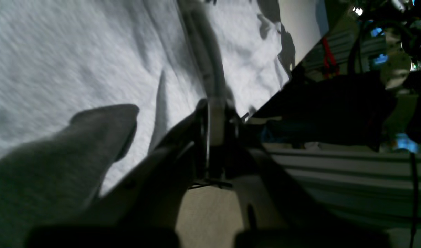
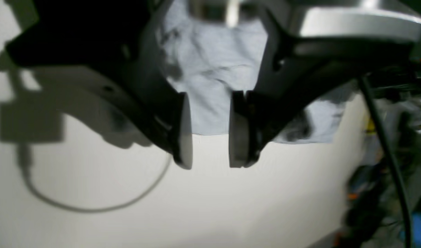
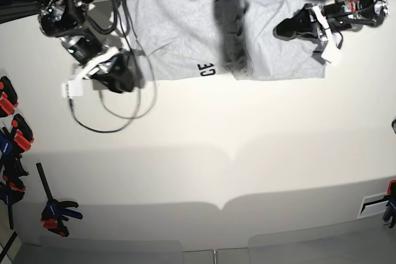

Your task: Fold the T-shirt properly

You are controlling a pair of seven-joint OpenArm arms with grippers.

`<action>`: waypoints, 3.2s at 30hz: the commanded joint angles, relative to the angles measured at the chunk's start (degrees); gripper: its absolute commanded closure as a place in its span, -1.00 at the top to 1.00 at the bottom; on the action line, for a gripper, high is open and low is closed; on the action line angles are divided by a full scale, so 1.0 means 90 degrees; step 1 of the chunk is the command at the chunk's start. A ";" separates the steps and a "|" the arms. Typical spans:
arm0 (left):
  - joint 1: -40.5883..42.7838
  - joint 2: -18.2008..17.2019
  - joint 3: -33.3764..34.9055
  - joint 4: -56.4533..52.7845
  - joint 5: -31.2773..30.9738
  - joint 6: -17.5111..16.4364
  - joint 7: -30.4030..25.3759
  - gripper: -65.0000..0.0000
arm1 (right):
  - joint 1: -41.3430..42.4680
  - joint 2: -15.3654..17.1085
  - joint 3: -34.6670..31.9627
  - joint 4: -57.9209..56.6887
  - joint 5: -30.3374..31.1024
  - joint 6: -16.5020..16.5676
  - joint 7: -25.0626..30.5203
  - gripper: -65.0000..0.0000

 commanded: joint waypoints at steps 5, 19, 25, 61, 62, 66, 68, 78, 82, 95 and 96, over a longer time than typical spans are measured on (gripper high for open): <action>0.0051 -0.0138 -0.0119 0.0104 -0.0176 -0.0038 -0.0085 -1.00 | -0.0104 0.0595 0.0221 -0.0136 -0.0520 0.0057 0.0321 -0.11; 0.0053 -0.0136 -0.0119 0.0104 -0.0068 -0.0038 -0.0374 -1.00 | -0.0600 0.0860 0.0078 -0.2028 0.1192 0.0057 -0.0398 0.21; 0.0053 -0.0136 -0.0119 0.0104 -0.0068 -0.0038 -0.0391 -1.00 | -0.0673 0.0770 -0.0457 -0.2152 0.0814 0.0057 -0.0379 0.21; 0.0053 -0.0136 -0.0119 0.0104 -0.0070 -0.0038 -0.0391 -1.00 | -0.0678 -0.0121 -0.0372 -0.1362 -0.0831 -0.1047 -0.0347 0.20; 0.0053 -0.0138 -0.0119 0.0104 -0.0070 -0.0038 -0.0391 -1.00 | -0.0685 -0.0180 -0.0459 -0.1362 -0.0855 -0.1061 -0.0345 0.20; 0.0053 -0.0136 -0.0119 0.0104 -0.0070 -0.0038 -0.0389 -1.00 | -0.0755 -0.0345 -0.0920 -0.1362 -0.1270 -0.1188 -0.0342 0.20; 0.0053 -0.0138 -0.0119 0.0104 -0.0070 -0.0038 -0.0389 -1.00 | -0.0828 -0.0384 -0.1139 -0.1362 -0.1348 -0.1207 -0.0345 0.20; 0.0036 -0.0308 -0.0401 0.0104 -0.0066 -0.0038 -0.0410 -1.00 | -0.0843 -0.0372 -0.1452 -0.1326 -0.1246 -0.1171 -0.0386 -1.00; 0.0039 -0.0362 -0.1333 0.0102 -0.0036 -0.0038 -0.0515 -1.00 | -0.0826 -0.0374 -0.1452 -0.1149 -0.1088 -0.0855 -0.0369 -1.00; 0.0053 -0.0350 -0.1729 -0.2033 0.2812 -0.0038 -0.2334 -1.00 | -0.0566 -0.0408 -0.1523 0.0435 -0.0376 -0.0542 -0.0515 -1.00; 0.0056 -0.0347 -0.1729 -0.2249 0.2815 -0.0038 -0.2363 -1.00 | -0.0568 -0.0447 -0.1608 0.0515 -0.0243 -0.0491 -0.0556 -1.00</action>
